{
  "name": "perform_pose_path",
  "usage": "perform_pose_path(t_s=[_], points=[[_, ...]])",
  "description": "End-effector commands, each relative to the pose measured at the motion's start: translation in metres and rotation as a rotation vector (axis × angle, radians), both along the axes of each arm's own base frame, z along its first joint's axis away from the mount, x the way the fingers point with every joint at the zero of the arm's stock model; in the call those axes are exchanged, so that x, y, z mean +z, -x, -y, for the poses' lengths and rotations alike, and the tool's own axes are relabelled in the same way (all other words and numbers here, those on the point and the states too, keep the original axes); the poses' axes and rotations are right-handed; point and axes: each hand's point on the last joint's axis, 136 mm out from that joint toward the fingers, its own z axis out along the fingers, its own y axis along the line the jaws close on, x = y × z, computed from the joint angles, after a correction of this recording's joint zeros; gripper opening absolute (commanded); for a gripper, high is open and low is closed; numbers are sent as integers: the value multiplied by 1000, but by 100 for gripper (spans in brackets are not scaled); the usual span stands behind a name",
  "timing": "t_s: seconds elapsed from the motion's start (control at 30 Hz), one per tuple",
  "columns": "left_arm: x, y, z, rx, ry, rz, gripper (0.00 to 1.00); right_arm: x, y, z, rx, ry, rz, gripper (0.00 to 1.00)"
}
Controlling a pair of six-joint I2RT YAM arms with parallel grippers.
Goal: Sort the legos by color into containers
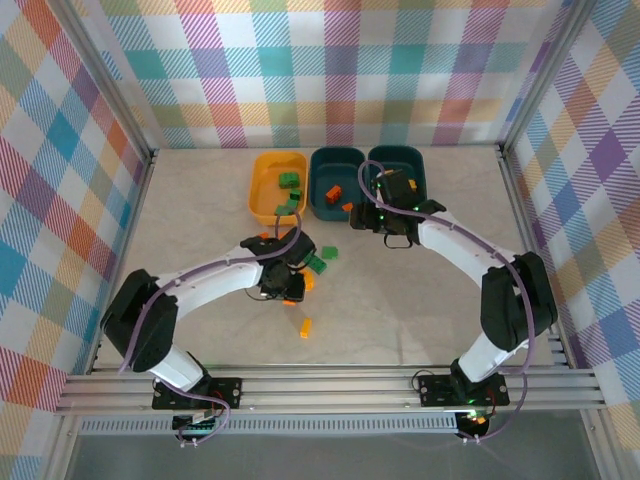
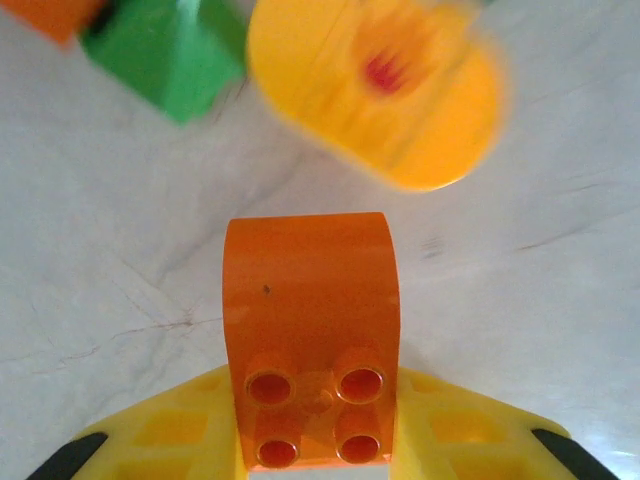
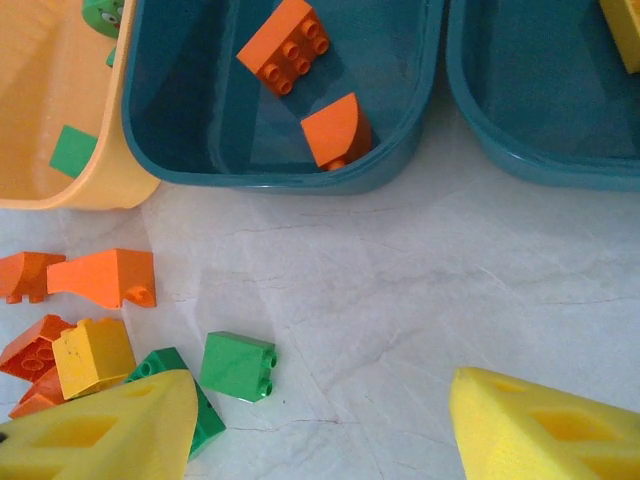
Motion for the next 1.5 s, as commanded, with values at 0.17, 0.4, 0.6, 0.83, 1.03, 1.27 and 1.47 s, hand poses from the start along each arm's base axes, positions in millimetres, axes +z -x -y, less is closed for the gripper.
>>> perform_pose_path(t_s=[0.17, 0.4, 0.6, 0.83, 1.03, 1.27, 1.47], points=[[71, -82, 57, -34, 102, 165, 28, 7, 6, 14, -88, -155, -5, 67], [75, -173, 98, 13, 190, 184, 28, -5, 25, 50, -199, -150, -24, 69], [55, -234, 114, 61, 213, 169, 28, 12, 32, 95, -295, -166, 8, 72], [36, -273, 114, 102, 290, 155, 37, 26, 40, 93, -259, -191, 16, 73], [73, -281, 120, 63, 361, 236, 67, 43, 47, 76, -182, -236, 6, 74], [131, -249, 91, 95, 372, 324, 71, 42, 69, 19, -8, -166, 4, 74], [95, -168, 2, 323, 333, 344, 76, 11, 105, -58, 220, -3, -13, 69]])
